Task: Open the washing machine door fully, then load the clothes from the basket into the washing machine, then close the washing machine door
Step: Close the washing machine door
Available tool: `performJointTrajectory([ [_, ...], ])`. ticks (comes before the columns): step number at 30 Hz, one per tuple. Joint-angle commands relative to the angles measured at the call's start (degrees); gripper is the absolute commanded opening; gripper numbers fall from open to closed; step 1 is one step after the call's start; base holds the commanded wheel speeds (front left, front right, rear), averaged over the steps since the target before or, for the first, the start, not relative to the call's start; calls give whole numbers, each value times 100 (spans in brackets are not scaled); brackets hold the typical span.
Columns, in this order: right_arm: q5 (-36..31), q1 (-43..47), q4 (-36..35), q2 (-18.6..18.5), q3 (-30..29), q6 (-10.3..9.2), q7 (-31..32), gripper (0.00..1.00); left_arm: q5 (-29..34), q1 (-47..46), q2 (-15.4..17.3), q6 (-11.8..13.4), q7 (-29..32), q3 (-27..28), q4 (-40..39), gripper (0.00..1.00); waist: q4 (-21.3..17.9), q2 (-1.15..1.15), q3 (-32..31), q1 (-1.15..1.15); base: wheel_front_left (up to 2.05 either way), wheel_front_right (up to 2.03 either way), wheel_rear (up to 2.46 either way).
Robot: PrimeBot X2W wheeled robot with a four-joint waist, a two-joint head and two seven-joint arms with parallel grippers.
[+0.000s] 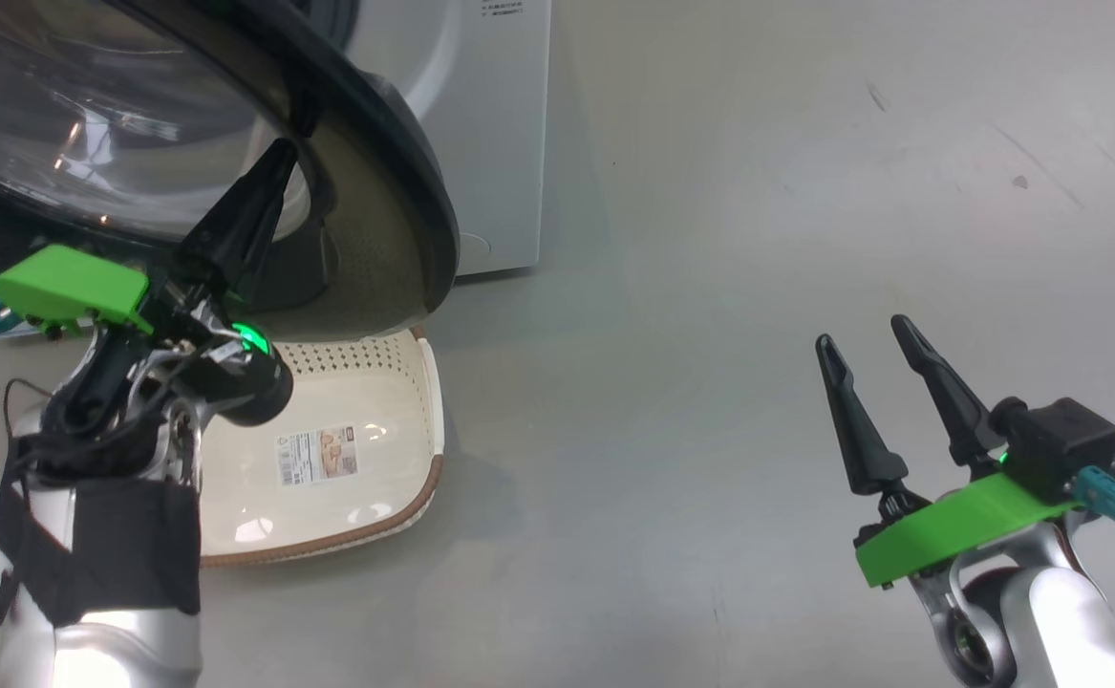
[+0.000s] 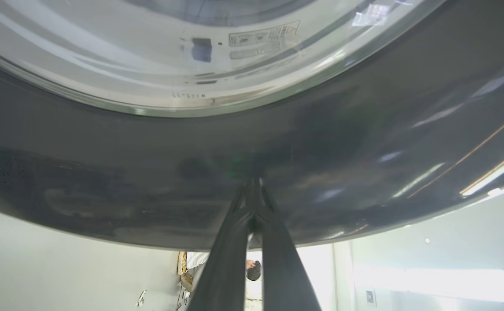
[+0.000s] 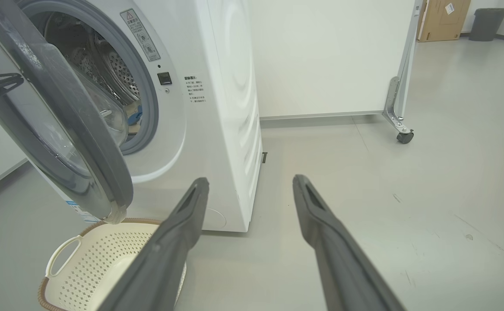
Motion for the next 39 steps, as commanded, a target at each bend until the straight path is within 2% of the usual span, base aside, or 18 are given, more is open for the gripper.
performJointTrajectory([
  [1, 44, -234, -154, -5, 48, -16, -72, 100, -10, 115, 118, -41, -34, 203, -301, 0, 59, 0, -5, 0, 0, 0, 0],
  [5, 52, -246, -135, -5, -56, -16, -112, 100, 77, 394, 113, -41, -215, 249, -492, 0, 171, 0, -7, 0, 0, 0, 0],
  [9, 45, -241, -118, -5, -165, -16, -133, 100, 440, 622, 112, -41, -660, 262, -639, 0, 287, 0, -34, 0, 0, 0, 0],
  [10, 42, -237, -111, -5, -187, -16, -138, 100, 545, 674, 111, -41, -776, 252, -673, 18, 310, 0, -54, 0, 0, 0, 0],
  [11, 38, -231, -108, -5, -208, -16, -139, 100, 669, 729, 111, -41, -915, 254, -702, 45, 333, 0, -73, 0, 0, 0, 0],
  [12, 32, -226, -110, -5, -228, -16, -139, 100, 861, 782, 131, -41, -1078, 244, -728, 99, 354, 0, -90, 0, 0, 0, 0],
  [13, 32, -226, -110, -5, -228, -16, -139, 100, 861, 782, 131, -41, -1078, 244, -728, 99, 354, 0, -90, 0, 0, 0, 0],
  [19, -18, -162, -105, -5, -340, -16, -130, 100, 1780, 1119, 213, -41, -1892, 58, -941, 100, 493, 0, -242, 0, 0, 0, 0],
  [20, -44, -134, -98, -5, -352, -16, -122, 100, 2277, 1278, 343, -42, -2229, -43, -929, 100, 520, 0, -299, 0, 0, 0, 0],
  [24, -95, -75, -82, -5, -397, -16, -100, 100, 3307, 1541, 523, 35, -2935, -227, -811, 100, 571, 0, -428, 0, 0, 0, 0],
  [31, -190, 52, -105, -5, -461, -16, -41, 100, 5117, 1922, 892, 768, -3785, -675, -1001, 100, 676, 0, -654, 0, 0, 0, 0],
  [39, -254, 222, -157, -5, -476, -16, 62, 100, 6476, 2550, 1194, 1510, -4021, -1155, -1619, 100, 751, 0, -899, 0, 0, 0, 0],
])
